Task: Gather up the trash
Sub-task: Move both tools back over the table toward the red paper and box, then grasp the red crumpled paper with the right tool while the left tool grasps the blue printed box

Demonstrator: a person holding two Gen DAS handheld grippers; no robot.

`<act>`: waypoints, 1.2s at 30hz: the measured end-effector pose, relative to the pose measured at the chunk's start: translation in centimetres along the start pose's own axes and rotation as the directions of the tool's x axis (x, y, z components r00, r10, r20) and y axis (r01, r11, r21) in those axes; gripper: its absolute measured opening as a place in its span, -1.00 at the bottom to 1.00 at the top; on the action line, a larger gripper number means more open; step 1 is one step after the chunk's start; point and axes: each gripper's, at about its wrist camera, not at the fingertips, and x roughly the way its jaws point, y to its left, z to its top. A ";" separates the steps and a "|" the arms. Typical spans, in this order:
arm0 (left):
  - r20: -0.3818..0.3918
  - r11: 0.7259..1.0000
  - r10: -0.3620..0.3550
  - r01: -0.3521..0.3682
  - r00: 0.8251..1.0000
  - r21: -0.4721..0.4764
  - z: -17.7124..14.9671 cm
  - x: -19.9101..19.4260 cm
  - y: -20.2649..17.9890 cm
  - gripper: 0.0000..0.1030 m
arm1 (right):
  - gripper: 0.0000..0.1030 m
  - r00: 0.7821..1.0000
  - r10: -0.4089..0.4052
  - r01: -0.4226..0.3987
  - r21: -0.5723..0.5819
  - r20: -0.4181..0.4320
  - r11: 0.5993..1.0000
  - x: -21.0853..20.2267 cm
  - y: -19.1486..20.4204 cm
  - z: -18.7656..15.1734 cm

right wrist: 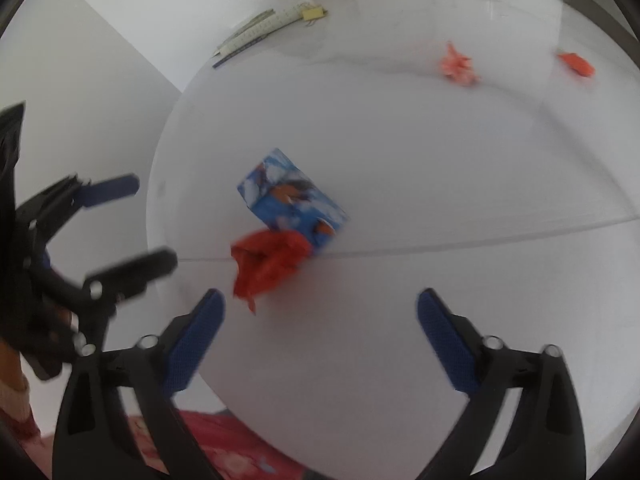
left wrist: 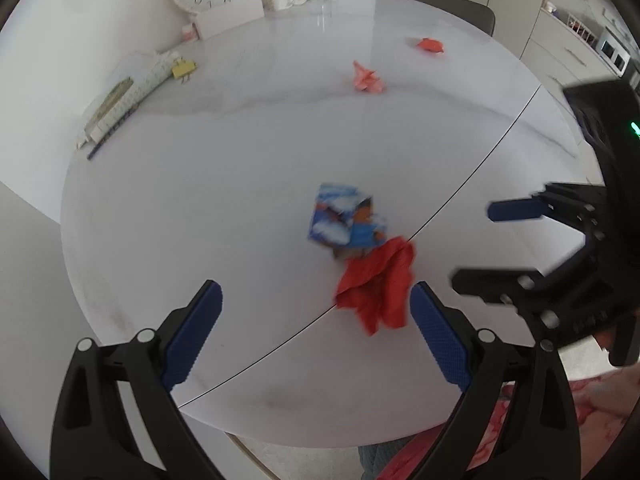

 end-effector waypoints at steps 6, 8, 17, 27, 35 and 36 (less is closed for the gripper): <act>-0.017 0.999 -0.042 0.042 0.999 0.003 -1.6 1.6 2.2 0.77 | 0.61 0.998 0.002 -0.002 0.001 -0.062 1.000 3.0 1.6 1.7; -0.026 0.999 -0.038 0.038 0.999 0.005 -1.8 2.2 2.7 0.76 | 0.45 0.996 0.006 -0.006 0.003 -0.092 1.000 3.9 1.9 1.8; -0.035 0.998 -0.059 0.058 0.998 -0.026 -2.1 3.1 3.9 0.77 | -0.91 0.980 0.054 -0.043 0.058 -0.190 0.997 5.4 1.5 1.1; 0.000 0.990 -0.144 0.144 0.990 0.001 1.8 4.9 0.1 0.80 | -0.91 0.995 -0.050 0.060 0.124 -0.081 0.990 -1.7 -3.2 -1.6; -0.162 0.918 -0.139 0.066 0.977 -0.392 4.5 7.7 0.1 0.80 | -0.90 0.995 -0.104 0.103 0.259 -0.008 0.961 -5.9 -8.1 -4.1; -0.144 0.868 -0.160 0.070 0.977 -0.492 4.6 7.4 0.4 0.80 | -0.90 0.995 -0.104 0.100 0.268 0.000 0.958 -6.2 -8.5 -4.3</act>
